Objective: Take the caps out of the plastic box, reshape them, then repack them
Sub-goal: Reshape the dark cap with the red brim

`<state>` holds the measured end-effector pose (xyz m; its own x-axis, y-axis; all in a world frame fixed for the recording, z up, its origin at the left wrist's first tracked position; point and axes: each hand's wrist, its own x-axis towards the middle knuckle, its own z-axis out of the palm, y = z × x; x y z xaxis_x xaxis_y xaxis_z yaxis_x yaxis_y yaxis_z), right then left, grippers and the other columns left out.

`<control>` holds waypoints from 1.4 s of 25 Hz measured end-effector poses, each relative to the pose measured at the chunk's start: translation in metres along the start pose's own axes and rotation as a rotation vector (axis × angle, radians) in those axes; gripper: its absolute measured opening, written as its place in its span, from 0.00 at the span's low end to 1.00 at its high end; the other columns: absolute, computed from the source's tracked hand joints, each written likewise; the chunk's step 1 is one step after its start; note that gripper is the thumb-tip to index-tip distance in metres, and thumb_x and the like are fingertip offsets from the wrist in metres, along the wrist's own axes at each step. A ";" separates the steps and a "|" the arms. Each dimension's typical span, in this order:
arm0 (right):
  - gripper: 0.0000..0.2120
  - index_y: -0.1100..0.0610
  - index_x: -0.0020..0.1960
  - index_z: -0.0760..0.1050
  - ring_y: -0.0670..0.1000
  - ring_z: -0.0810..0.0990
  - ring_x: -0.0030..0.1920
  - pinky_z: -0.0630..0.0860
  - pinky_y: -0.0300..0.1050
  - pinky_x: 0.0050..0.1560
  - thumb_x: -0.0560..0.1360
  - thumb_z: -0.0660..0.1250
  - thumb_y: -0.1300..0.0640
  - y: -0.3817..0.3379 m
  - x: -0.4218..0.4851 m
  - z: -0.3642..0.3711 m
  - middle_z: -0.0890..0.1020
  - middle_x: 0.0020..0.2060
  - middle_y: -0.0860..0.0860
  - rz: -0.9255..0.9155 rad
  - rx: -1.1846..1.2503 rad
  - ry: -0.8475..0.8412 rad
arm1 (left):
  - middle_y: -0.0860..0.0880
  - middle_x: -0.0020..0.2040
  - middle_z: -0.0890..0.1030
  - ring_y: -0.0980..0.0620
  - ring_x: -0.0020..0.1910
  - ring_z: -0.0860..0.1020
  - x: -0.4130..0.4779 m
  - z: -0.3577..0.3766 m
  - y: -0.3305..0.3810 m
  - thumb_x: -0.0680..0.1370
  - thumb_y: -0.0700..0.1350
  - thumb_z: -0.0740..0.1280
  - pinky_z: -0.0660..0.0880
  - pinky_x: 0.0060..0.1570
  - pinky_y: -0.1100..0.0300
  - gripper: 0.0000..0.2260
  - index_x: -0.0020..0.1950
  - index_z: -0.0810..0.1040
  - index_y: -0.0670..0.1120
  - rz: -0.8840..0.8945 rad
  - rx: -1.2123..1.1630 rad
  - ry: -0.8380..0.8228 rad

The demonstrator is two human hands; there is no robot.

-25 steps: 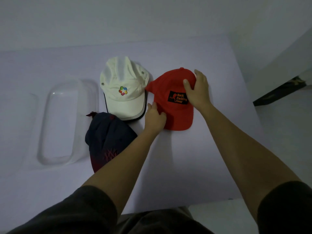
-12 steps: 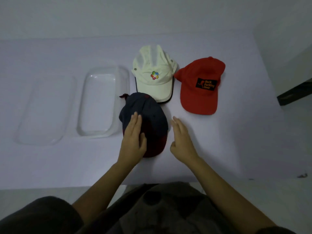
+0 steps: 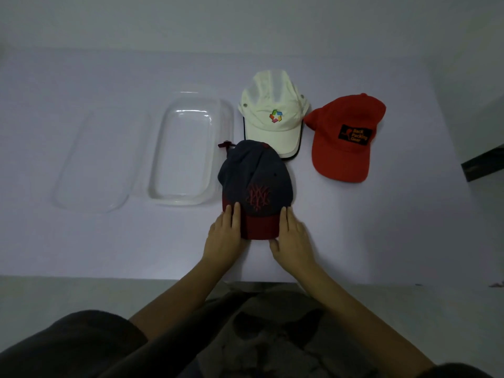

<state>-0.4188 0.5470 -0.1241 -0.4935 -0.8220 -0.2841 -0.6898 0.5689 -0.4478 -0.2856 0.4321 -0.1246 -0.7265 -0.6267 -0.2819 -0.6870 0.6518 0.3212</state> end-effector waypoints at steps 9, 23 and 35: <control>0.37 0.64 0.76 0.46 0.60 0.64 0.70 0.67 0.53 0.65 0.75 0.63 0.55 -0.008 0.002 -0.020 0.62 0.72 0.62 0.260 -0.034 0.095 | 0.37 0.58 0.80 0.41 0.42 0.80 -0.012 0.001 0.019 0.67 0.45 0.74 0.77 0.39 0.49 0.29 0.67 0.73 0.42 0.194 0.285 0.219; 0.12 0.65 0.57 0.68 0.57 0.75 0.42 0.65 0.46 0.33 0.74 0.61 0.64 0.001 0.007 -0.057 0.75 0.44 0.59 0.094 -0.063 0.310 | 0.27 0.64 0.70 0.33 0.44 0.81 0.011 -0.028 0.040 0.70 0.31 0.70 0.79 0.36 0.47 0.31 0.71 0.62 0.32 0.070 -0.024 0.330; 0.18 0.65 0.45 0.80 0.48 0.65 0.15 0.48 0.33 0.26 0.56 0.73 0.60 -0.030 0.013 -0.074 0.69 0.16 0.50 0.129 -0.330 0.335 | 0.43 0.30 0.77 0.49 0.24 0.75 0.037 -0.057 0.042 0.56 0.33 0.77 0.71 0.22 0.62 0.29 0.57 0.77 0.30 0.140 0.229 0.449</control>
<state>-0.4442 0.5209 -0.0514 -0.6919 -0.7220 -0.0068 -0.7163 0.6875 -0.1189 -0.3408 0.4119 -0.0702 -0.7674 -0.6151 0.1810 -0.6061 0.7880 0.1080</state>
